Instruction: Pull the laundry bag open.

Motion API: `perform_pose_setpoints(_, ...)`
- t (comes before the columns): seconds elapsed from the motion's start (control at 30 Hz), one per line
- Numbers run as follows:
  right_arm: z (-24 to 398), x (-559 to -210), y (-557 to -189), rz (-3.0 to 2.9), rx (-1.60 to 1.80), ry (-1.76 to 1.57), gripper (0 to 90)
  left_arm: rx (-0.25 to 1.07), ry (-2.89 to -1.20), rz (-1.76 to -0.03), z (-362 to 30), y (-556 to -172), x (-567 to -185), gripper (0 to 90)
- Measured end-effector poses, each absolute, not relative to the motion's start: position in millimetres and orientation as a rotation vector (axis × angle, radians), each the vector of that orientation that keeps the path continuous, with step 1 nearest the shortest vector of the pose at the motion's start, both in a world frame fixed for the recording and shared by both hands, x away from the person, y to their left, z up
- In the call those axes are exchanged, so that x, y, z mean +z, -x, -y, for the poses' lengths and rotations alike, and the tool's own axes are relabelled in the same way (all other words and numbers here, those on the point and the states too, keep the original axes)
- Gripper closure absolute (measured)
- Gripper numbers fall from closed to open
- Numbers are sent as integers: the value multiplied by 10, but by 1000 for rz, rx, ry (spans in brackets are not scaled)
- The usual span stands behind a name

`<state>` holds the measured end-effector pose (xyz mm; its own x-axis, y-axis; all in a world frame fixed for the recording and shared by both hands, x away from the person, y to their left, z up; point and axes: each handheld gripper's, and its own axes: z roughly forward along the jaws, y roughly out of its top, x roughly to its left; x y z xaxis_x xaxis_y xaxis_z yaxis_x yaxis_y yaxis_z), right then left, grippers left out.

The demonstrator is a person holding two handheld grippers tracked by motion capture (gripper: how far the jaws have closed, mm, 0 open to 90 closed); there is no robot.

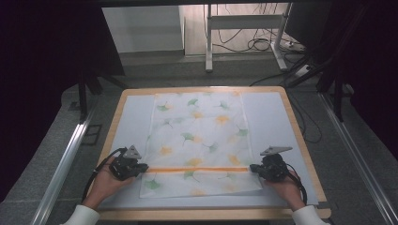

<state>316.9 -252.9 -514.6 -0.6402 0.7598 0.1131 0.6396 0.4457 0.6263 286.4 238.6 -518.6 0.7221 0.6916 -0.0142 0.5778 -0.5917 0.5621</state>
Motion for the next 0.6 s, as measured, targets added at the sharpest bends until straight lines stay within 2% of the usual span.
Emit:
perform_pose_setpoints(0.2,2570,-5084,-3138,-2484,1053,-1206,896,310,-2326,-968,-2412,-2817,-5158,691)
perform_pose_setpoints(0.3,2573,-5046,-3122,-2464,1086,-1172,894,322,-2271,-983,-2443,-2805,-5134,646)
perform_pose_setpoints(0.4,2576,-5025,-3110,-2450,1111,-1152,808,323,-2220,-999,-2471,-2783,-5106,628)
perform_pose_setpoints(0.47,2589,-5012,-3105,-2442,1119,-1152,798,326,-2179,-1019,-2503,-2763,-5088,607)
perform_pose_setpoints(0.6,2661,-4991,-3119,-2410,1135,-1175,702,354,-2112,-1087,-2588,-2738,-5083,563)
